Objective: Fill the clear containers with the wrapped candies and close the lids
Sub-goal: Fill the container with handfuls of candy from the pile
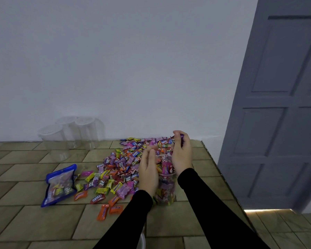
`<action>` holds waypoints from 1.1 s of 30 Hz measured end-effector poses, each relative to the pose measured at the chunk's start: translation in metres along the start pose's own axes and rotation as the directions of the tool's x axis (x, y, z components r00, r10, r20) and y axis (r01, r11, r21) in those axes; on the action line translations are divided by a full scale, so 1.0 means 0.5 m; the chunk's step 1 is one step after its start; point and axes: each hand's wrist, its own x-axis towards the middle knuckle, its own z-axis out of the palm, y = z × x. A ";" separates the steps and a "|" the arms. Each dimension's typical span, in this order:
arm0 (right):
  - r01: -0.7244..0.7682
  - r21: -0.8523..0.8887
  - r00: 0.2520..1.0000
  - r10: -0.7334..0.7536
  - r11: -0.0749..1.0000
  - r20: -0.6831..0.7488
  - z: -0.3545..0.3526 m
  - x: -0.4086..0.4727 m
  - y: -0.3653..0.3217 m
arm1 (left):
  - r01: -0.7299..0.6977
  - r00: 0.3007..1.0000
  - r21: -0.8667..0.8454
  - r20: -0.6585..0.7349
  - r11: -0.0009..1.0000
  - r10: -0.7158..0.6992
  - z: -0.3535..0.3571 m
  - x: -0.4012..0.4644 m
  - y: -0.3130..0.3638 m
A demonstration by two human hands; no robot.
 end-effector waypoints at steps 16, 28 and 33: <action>-0.146 0.184 0.982 0.119 0.972 0.149 -0.020 -0.019 -0.032 | 0.218 0.976 -0.095 0.003 0.971 -0.219 0.018 0.018 -0.028; -0.137 0.088 0.923 0.095 0.987 0.373 -0.009 -0.008 -0.043 | 0.297 0.948 -0.162 0.171 0.941 -0.270 -0.004 0.015 -0.041; 0.034 -0.096 0.921 0.007 0.995 0.389 -0.023 0.006 -0.035 | 0.367 0.920 -0.133 0.196 0.921 -0.339 -0.005 0.012 -0.038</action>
